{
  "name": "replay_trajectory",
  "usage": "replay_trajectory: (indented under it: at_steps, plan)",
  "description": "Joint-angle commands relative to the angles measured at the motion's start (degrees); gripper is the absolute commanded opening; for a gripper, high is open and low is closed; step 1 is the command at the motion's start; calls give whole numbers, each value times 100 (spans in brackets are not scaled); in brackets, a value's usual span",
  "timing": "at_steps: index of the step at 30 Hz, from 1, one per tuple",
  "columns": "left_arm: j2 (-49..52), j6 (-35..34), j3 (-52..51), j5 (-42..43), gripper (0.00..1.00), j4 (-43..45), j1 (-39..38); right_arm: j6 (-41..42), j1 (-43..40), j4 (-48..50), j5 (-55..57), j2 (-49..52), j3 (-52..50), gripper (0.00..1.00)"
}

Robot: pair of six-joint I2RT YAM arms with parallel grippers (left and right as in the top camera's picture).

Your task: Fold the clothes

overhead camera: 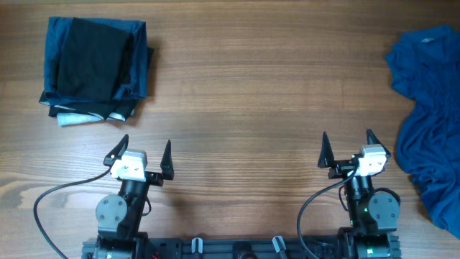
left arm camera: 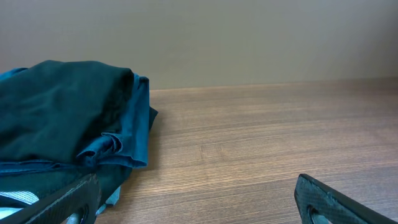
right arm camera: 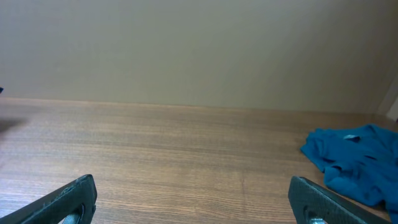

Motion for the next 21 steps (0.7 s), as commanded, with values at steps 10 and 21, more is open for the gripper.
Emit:
replay_trajectory:
  at_steps: [10, 21]
  plan:
    - [-31, 111, -50, -96, 100, -2, -26, -105, -26, 17, -114, 2, -7, 100]
    - [-31, 111, -50, -96, 100, -2, -26, -114, -26, 17, -114, 2, -7, 100]
